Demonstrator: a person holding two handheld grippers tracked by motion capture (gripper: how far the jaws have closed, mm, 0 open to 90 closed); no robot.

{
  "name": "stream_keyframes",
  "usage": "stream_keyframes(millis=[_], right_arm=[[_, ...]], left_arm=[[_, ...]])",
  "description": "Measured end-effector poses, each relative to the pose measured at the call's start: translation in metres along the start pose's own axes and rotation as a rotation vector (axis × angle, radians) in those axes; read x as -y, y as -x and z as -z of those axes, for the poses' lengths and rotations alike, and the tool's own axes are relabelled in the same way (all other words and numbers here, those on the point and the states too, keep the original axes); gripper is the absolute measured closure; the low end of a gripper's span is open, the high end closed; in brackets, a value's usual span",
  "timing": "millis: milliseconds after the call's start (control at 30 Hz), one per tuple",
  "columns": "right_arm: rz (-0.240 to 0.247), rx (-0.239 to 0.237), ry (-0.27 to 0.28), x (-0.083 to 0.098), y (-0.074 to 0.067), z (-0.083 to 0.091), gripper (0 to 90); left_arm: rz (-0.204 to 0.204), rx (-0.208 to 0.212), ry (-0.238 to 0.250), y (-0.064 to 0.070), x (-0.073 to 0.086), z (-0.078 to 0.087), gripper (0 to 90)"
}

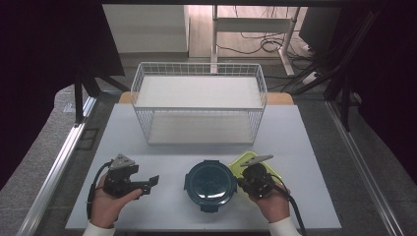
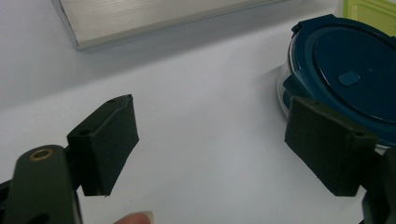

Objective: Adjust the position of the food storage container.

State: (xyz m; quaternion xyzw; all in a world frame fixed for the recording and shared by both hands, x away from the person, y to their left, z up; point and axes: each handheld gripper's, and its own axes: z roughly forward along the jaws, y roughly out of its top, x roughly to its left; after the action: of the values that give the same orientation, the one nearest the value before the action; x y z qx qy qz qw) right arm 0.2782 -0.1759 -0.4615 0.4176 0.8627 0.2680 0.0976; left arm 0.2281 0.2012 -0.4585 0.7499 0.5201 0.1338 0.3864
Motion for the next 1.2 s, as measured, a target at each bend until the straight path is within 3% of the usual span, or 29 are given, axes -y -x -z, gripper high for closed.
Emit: stream_keyframes(millis=[200,667,900,1000,1200], right_arm=[[0.005,0.022,-0.004,-0.001,-0.003,-0.001,89.3],[0.018,0.022,0.004,-0.003,-0.01,-0.004,89.4],[0.028,0.008,0.007,-0.005,-0.016,-0.006,89.5],[0.02,-0.027,0.013,-0.006,-0.021,-0.008,89.4],[0.022,-0.021,0.029,-0.008,-0.028,-0.013,89.5]], left_arm=[[0.0,0.003,-0.003,-0.001,0.0,-0.001,16.5],[0.01,0.002,-0.012,-0.003,0.001,-0.005,16.5],[0.018,-0.004,-0.012,-0.005,0.001,-0.004,16.5],[0.021,-0.004,-0.012,-0.006,0.002,-0.004,16.5],[0.019,-0.009,-0.01,-0.006,0.001,-0.003,16.5]])
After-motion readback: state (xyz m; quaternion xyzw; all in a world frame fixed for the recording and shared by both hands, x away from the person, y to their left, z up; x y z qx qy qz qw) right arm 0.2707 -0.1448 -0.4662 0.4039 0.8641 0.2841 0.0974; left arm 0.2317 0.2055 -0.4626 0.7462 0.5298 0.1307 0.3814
